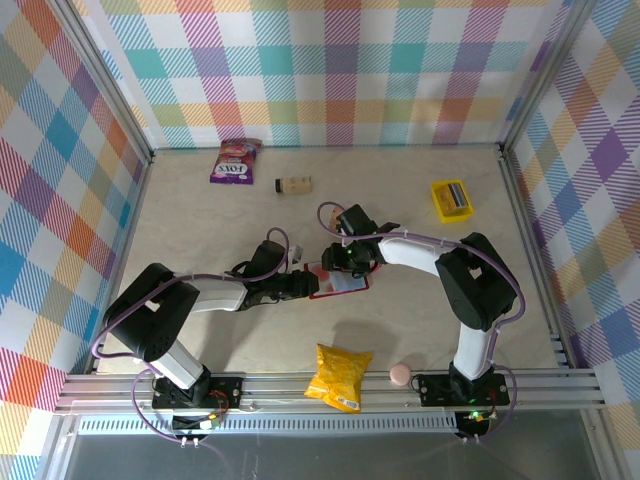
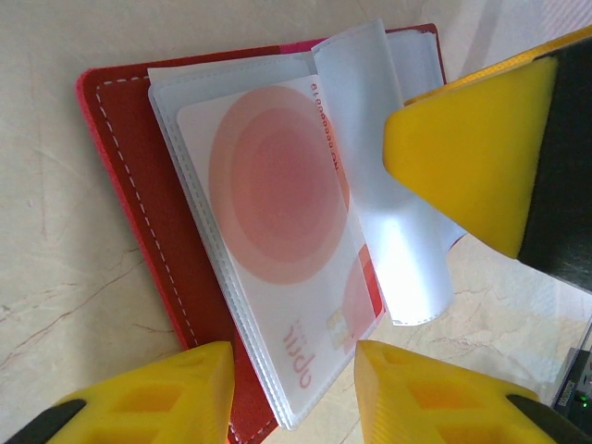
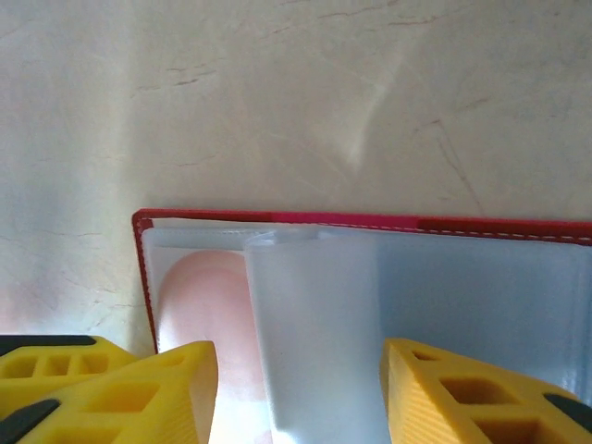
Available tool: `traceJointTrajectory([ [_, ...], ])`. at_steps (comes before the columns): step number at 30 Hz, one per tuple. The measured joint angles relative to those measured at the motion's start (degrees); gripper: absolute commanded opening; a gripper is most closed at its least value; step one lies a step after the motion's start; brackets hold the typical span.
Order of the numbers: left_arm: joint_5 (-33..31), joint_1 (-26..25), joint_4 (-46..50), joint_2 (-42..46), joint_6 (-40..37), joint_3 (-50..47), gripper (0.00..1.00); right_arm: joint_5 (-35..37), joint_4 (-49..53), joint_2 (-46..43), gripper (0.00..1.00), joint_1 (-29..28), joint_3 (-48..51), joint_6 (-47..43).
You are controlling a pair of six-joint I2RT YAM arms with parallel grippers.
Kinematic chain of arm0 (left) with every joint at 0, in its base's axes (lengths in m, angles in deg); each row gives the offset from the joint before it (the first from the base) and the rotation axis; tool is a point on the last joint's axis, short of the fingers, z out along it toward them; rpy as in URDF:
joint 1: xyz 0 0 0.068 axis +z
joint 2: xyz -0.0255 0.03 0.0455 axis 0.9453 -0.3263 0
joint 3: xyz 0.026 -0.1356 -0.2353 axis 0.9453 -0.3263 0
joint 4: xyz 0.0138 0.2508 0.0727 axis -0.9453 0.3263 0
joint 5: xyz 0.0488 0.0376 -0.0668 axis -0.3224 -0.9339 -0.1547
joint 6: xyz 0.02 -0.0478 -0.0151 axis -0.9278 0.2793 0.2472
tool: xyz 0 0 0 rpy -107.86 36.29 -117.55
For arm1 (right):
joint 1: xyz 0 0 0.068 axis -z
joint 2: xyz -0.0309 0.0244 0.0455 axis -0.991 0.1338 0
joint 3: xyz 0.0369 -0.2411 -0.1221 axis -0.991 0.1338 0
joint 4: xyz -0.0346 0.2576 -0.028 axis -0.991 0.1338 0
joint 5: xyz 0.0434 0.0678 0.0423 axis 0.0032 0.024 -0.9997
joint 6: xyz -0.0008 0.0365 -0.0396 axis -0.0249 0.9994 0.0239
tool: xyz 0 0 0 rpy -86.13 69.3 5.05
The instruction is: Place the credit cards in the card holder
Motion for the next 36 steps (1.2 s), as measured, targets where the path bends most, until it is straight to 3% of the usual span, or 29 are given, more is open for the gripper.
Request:
traceJointTrajectory([
  [19, -1.64, 0.0, 1.4, 3.87, -0.04, -0.35, 0.38, -2.56, -1.79, 0.0, 0.47, -0.07, 0.22, 1.36],
  [36, -9.42, 0.61, 7.1, 14.62, 0.24, -3.63, 0.35, -2.32, -1.64, 1.46, 0.46, -4.44, -3.87, 2.6],
])
